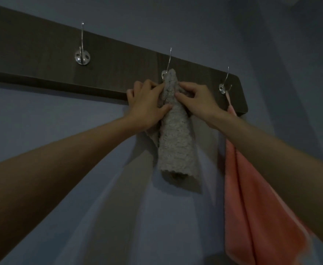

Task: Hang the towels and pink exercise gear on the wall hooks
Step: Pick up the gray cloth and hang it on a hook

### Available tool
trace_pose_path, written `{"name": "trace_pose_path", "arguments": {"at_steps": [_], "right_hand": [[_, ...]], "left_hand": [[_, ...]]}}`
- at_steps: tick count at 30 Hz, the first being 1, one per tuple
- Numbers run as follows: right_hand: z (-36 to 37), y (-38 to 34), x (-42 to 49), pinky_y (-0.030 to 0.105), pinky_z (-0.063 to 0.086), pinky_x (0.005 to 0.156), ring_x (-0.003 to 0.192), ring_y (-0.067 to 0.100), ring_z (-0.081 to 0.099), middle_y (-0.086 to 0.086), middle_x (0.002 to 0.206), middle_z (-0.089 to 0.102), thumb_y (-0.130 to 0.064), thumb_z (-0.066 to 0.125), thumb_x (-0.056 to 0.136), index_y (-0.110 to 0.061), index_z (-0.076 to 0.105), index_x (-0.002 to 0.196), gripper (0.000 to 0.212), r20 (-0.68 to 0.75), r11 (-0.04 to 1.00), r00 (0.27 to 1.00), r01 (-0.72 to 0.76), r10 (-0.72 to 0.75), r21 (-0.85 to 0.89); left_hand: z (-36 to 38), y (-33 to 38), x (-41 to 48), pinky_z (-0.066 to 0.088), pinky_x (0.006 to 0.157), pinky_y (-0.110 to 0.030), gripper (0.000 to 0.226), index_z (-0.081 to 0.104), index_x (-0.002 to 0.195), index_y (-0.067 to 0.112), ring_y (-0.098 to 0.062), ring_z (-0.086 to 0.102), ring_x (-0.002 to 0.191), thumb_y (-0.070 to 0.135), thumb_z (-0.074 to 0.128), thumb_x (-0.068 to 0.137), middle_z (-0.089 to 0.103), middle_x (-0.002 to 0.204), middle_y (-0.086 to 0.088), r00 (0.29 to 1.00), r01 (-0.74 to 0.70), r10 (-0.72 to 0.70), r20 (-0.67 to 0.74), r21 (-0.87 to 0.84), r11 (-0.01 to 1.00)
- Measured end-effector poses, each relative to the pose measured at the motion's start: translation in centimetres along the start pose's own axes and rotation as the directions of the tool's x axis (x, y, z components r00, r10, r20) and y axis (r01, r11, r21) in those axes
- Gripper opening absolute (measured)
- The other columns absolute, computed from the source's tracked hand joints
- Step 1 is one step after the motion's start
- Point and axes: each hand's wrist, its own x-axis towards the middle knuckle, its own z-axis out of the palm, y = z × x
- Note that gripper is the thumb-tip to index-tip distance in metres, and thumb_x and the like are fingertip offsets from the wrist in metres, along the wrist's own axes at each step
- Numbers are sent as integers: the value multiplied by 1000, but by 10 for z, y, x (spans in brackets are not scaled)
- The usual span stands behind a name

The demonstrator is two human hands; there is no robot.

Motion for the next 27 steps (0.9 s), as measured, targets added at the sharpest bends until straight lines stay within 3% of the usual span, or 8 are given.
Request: {"name": "trace_pose_path", "arguments": {"at_steps": [6, 14, 19, 22, 25, 27], "right_hand": [[-6, -12, -17, 44, 49, 97, 107, 11, 63, -4, 113, 69, -32, 58, 88, -24, 63, 122, 35, 73, 999, 996, -42, 43, -11], [-21, -28, -36, 40, 44, 104, 116, 12, 58, -1, 127, 62, -28, 61, 88, -20, 53, 132, 46, 122, 991, 985, -119, 125, -57], [-35, -50, -56, 29, 40, 107, 119, 7, 54, -4, 132, 58, -26, 62, 88, -22, 49, 136, 51, 89, 986, 985, -141, 148, -85], [-44, -70, -79, 15, 37, 102, 119, 1, 50, -7, 134, 55, -25, 59, 90, -23, 47, 137, 49, 72, 984, 989, -119, 129, -130], [-51, -92, -102, 22, 37, 108, 124, 2, 49, -8, 137, 54, -30, 59, 90, -24, 48, 137, 49, 65, 979, 992, -98, 111, -176], [-53, -111, -122, 18, 33, 108, 127, 3, 46, -6, 138, 53, -30, 59, 90, -24, 49, 137, 48, 78, 973, 991, -85, 104, -212]], "left_hand": [[-9, 9, -11, 20, 98, -37, 62, 32, 143, 29, -26, 29, 129, 42, 57, 88, 45, 137, -2, 996, 82, -79, 28, -123, 989], [-28, 10, -28, 19, 101, -38, 69, 23, 148, 25, -22, 31, 134, 49, 51, 90, 41, 145, 0, 994, 103, -93, 64, -175, 979], [-52, 12, -39, 20, 98, -37, 66, 28, 146, 25, -20, 36, 133, 48, 52, 89, 42, 146, 2, 999, 36, -31, 32, -173, 984], [-74, 18, -53, 19, 100, -35, 62, 30, 145, 26, -19, 33, 135, 44, 52, 91, 40, 147, 3, 1000, 10, -6, 22, -175, 985], [-94, 21, -71, 20, 103, -37, 59, 32, 145, 26, -18, 33, 135, 46, 51, 92, 40, 147, 4, 1000, -12, 13, 8, -157, 988], [-105, 20, -87, 20, 104, -37, 60, 32, 145, 25, -17, 32, 136, 48, 49, 92, 38, 149, 4, 999, -13, 17, 29, -130, 991]]}}
